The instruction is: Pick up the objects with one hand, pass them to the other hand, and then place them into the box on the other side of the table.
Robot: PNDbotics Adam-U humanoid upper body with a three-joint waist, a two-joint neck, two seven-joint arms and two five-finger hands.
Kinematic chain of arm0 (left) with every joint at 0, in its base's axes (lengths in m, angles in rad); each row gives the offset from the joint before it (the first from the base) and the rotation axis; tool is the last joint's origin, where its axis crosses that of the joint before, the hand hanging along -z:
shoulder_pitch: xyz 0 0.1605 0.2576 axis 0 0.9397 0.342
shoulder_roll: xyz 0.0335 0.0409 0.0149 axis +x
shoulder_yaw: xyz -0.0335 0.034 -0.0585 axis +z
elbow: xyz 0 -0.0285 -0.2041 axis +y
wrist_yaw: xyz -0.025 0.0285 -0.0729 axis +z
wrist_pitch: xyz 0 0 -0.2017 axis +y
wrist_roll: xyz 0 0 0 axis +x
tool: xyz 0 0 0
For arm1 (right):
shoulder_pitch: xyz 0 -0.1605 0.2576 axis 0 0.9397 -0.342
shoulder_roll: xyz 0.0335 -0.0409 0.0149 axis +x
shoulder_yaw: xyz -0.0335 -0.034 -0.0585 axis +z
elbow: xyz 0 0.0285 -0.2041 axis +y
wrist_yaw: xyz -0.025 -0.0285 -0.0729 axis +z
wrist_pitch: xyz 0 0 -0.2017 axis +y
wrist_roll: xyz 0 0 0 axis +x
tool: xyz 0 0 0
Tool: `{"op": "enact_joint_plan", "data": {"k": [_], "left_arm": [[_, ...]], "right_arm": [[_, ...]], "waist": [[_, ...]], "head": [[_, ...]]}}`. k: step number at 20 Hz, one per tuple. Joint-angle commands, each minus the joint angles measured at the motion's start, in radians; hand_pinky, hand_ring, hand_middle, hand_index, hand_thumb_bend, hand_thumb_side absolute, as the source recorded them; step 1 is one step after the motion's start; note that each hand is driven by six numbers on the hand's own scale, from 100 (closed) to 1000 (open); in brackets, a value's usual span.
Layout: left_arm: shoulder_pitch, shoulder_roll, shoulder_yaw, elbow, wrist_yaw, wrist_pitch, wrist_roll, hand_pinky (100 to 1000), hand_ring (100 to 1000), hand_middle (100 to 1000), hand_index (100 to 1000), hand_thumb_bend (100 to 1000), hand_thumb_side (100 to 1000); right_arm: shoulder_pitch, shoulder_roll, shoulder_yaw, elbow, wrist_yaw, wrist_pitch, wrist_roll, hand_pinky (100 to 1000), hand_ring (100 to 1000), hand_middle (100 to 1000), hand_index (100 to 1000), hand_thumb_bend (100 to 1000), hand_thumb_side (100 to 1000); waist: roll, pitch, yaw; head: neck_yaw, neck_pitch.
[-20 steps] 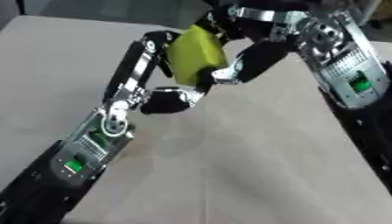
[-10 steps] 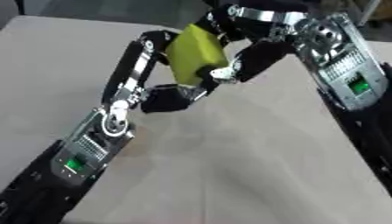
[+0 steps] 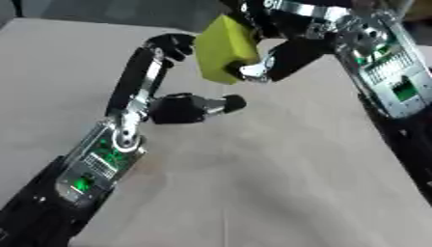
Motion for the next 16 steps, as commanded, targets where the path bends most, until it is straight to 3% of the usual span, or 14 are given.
{"op": "enact_joint_plan", "data": {"k": [1,7,10,13,16], "left_arm": [[-0.001,0.027,0.02,-0.023,-0.011,0.016,0.016,721,713,658,799,1000,565],[0.052,0.086,0.062,-0.049,0.008,0.038,0.052,711,701,645,788,1000,540],[0.092,0.138,0.101,-0.079,0.034,0.059,0.074,690,672,612,722,1000,444],[0.126,0.183,0.142,-0.12,0.072,0.082,0.104,662,646,589,709,914,415],[0.152,0.222,0.179,-0.161,0.1,0.089,0.134,655,634,580,707,888,412]], "right_arm": [[-0.01,-0.041,-0.026,-0.029,-0.016,0.004,-0.016,719,778,415,538,117,107],[0.041,-0.148,-0.094,-0.068,-0.058,0.022,-0.079,725,784,420,545,112,102],[0.108,-0.229,-0.163,-0.086,-0.084,0.032,-0.142,734,789,427,555,114,103],[0.174,-0.299,-0.23,-0.091,-0.102,0.043,-0.208,739,796,436,565,118,101],[0.23,-0.357,-0.29,-0.081,-0.116,0.054,-0.271,740,799,439,570,118,102]], "waist": [[0.003,-0.024,-0.003],[0.008,-0.024,-0.006],[0.013,-0.023,-0.007],[0.018,-0.023,-0.006],[0.021,-0.022,-0.006]], "head": [[-0.008,-0.01],[-0.036,-0.008],[-0.064,-0.006],[-0.096,-0.005],[-0.129,-0.004]]}}
